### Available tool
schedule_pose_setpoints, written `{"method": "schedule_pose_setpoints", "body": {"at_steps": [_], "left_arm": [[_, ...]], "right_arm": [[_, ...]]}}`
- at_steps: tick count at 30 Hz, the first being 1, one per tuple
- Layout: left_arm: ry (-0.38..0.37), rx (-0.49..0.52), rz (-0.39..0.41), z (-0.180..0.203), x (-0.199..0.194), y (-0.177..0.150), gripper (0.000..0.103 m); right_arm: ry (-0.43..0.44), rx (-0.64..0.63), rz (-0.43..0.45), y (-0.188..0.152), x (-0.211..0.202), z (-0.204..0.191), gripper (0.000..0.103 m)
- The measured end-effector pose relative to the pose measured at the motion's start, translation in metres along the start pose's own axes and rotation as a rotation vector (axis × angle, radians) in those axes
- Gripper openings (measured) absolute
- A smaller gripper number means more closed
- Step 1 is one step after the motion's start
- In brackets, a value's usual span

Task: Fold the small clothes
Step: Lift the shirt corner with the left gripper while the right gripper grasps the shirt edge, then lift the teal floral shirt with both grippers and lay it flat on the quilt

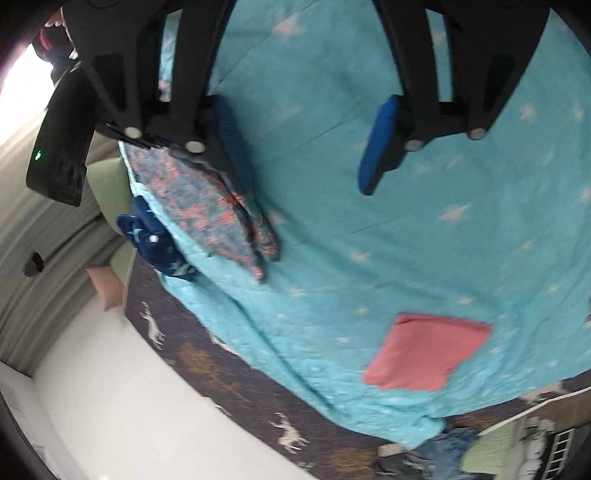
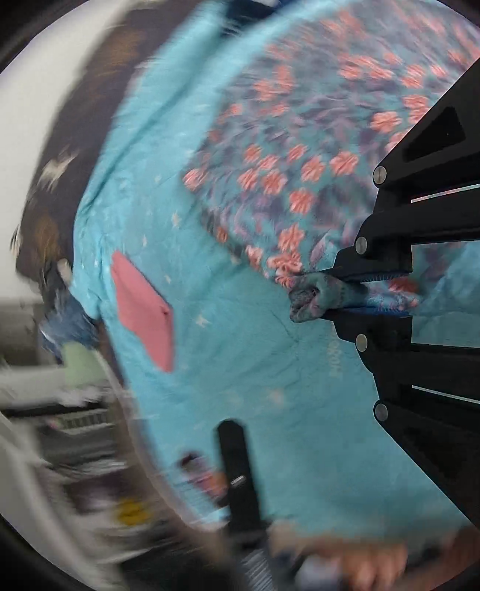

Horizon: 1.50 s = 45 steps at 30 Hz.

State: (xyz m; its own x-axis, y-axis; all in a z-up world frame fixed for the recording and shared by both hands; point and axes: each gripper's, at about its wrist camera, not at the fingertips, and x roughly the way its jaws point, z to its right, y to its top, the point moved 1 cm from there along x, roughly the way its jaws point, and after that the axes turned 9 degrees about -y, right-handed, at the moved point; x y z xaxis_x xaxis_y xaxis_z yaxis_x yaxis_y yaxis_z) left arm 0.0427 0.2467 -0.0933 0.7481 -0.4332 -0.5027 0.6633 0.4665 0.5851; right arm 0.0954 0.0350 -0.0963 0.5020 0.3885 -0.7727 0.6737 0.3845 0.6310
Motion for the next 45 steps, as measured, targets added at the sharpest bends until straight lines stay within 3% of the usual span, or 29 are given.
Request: {"method": "schedule_pose_setpoints", "body": {"at_steps": [3,7,9,12,14,15,16,18,23,27,34,41,45], "left_arm": [[-0.117,-0.021,-0.058,0.011,0.032,0.012,0.075],[-0.204,-0.093,-0.186,0.025,0.091,0.028,0.076],[-0.193,-0.1,-0.236,0.03,0.116,0.034,0.076],[-0.081,-0.056,-0.295,0.032,0.149,0.042,0.076],[-0.02,-0.027,-0.329,0.03,0.167,0.047,0.064],[0.003,-0.013,-0.35,0.029,0.175,0.049,0.034],[0.011,-0.011,-0.37,0.027,0.18,0.049,0.016],[-0.009,-0.023,-0.383,0.026,0.18,0.051,0.012],[0.021,0.067,-0.33,0.055,0.166,0.058,0.011],[0.003,0.13,-0.319,0.095,0.164,0.065,0.011],[-0.062,0.285,-0.334,0.202,0.177,0.051,0.011],[-0.118,0.456,-0.444,0.309,0.233,-0.006,0.011],[-0.116,0.496,-0.538,0.343,0.279,-0.049,0.011]], "right_arm": [[0.083,0.132,0.018,0.001,-0.019,0.035,0.01],[0.099,0.175,0.005,-0.003,-0.023,0.048,0.008],[0.102,0.174,-0.004,-0.005,-0.021,0.047,0.007],[0.112,0.171,-0.008,-0.008,-0.017,0.041,0.007],[0.122,0.176,-0.011,-0.008,-0.014,0.038,0.007],[0.129,0.179,-0.013,-0.009,-0.013,0.037,0.006],[0.134,0.179,-0.015,-0.009,-0.012,0.035,0.006],[0.139,0.175,-0.014,-0.01,-0.012,0.032,0.006],[0.175,0.197,0.005,-0.01,-0.02,0.039,0.006],[0.199,0.248,0.06,-0.017,-0.041,0.055,0.006],[0.205,0.368,0.204,-0.047,-0.105,0.103,0.006],[0.148,0.551,0.322,-0.109,-0.161,0.175,0.006],[0.101,0.671,0.332,-0.153,-0.179,0.216,0.006]]}}
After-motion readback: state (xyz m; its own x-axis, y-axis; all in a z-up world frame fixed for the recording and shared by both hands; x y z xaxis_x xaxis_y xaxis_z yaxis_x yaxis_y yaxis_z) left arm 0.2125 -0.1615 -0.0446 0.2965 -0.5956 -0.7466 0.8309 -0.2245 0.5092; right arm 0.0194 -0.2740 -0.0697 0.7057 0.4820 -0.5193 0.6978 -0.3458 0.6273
